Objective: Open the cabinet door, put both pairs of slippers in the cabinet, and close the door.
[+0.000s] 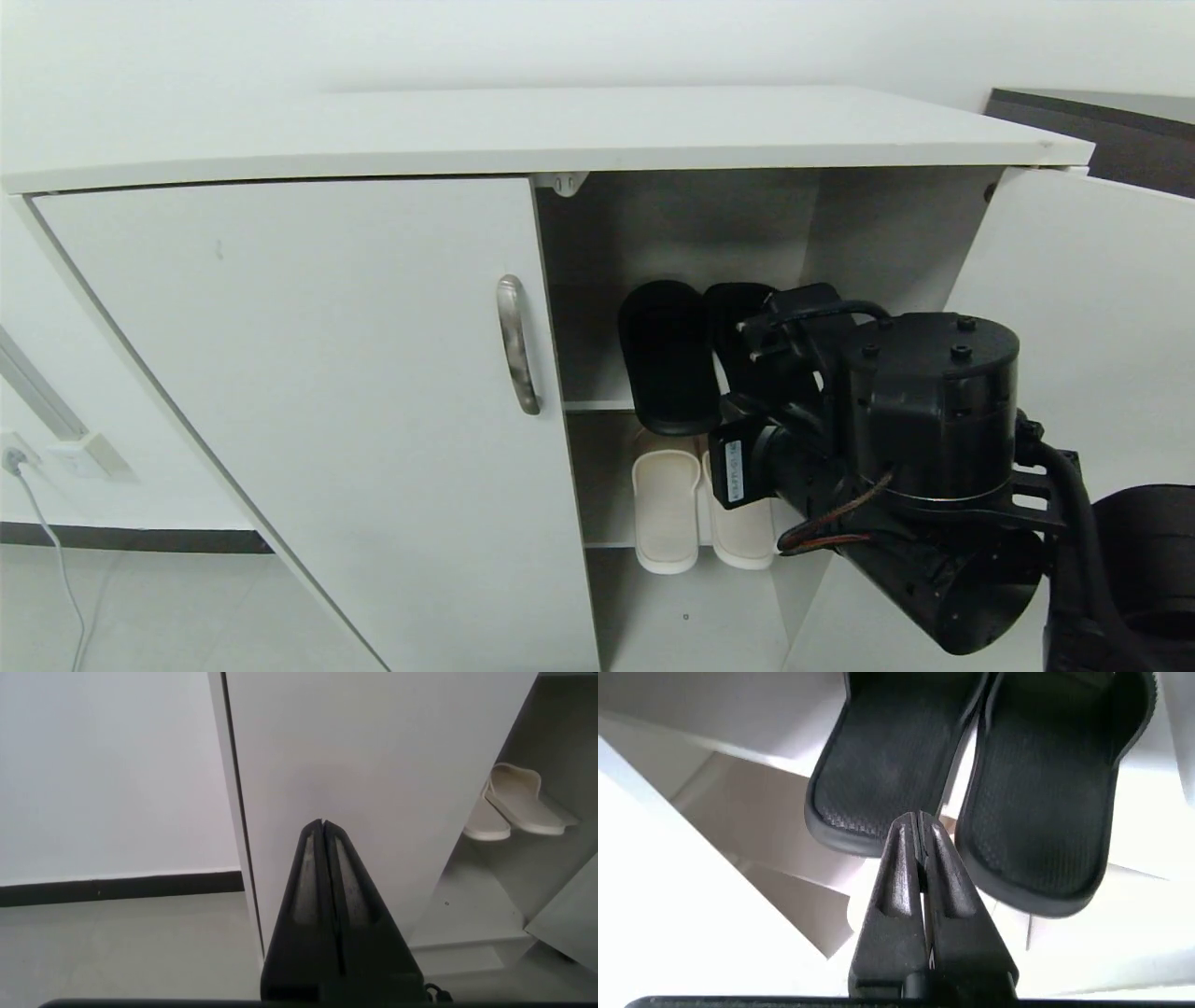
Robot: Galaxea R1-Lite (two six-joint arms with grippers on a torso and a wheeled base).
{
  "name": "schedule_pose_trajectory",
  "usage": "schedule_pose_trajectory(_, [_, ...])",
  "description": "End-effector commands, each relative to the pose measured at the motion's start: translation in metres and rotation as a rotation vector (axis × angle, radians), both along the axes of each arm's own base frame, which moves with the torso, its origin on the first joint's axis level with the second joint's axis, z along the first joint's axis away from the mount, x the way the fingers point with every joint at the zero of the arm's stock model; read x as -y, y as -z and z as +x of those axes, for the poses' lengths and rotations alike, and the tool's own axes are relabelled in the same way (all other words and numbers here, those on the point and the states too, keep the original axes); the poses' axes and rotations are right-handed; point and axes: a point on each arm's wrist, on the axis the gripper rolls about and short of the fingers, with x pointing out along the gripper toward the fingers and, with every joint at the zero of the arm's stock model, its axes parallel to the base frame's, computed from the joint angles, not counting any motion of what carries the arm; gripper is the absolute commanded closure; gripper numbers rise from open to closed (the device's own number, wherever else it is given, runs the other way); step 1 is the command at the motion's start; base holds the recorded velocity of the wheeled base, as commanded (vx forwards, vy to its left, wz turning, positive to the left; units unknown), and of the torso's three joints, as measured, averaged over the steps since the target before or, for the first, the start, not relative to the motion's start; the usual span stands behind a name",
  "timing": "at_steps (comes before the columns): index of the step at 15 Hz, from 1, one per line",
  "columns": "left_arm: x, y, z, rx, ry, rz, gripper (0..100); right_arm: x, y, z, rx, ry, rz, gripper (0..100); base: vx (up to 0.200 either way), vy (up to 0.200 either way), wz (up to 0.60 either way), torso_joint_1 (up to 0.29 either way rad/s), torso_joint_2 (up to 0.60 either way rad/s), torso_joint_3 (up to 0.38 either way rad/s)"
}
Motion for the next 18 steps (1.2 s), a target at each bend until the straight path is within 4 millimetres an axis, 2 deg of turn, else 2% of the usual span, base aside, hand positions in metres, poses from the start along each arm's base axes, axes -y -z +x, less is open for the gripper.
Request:
schedule_pose_trajectory(1, [0.000, 0.000, 0.000, -0.001, -0.002, 0.000, 100, -0.001, 0.003, -0.002, -0.006, -0.007, -0.009, 100, -0.200, 0.000, 0.00, 0.017, 0.00, -0.002])
schedule_pose_trajectory(7, [0.000, 0.000, 0.000, -0.001, 0.000, 0.000, 100, 0.002, 0.008, -0.003, -0.019, -0.017, -0.021, 100, -0.200, 0.000, 0.00, 0.002, 0.00, 0.003])
schedule_pose_trajectory(14, [0.000, 0.000, 0.000, -0.001, 0.000, 0.000, 100, 0.012, 0.015, 0.007, -0.032, 0.003, -0.030, 100, -0.200, 0.000, 0.00, 0.004, 0.00, 0.002])
schedule_pose_trajectory(18, [0.000, 0.000, 0.000, -0.001, 0.000, 0.000, 100, 0.012, 0.017, 0.008, -0.036, 0.003, -0.034, 100, 0.000, 0.000, 0.00, 0.000, 0.00, 0.000])
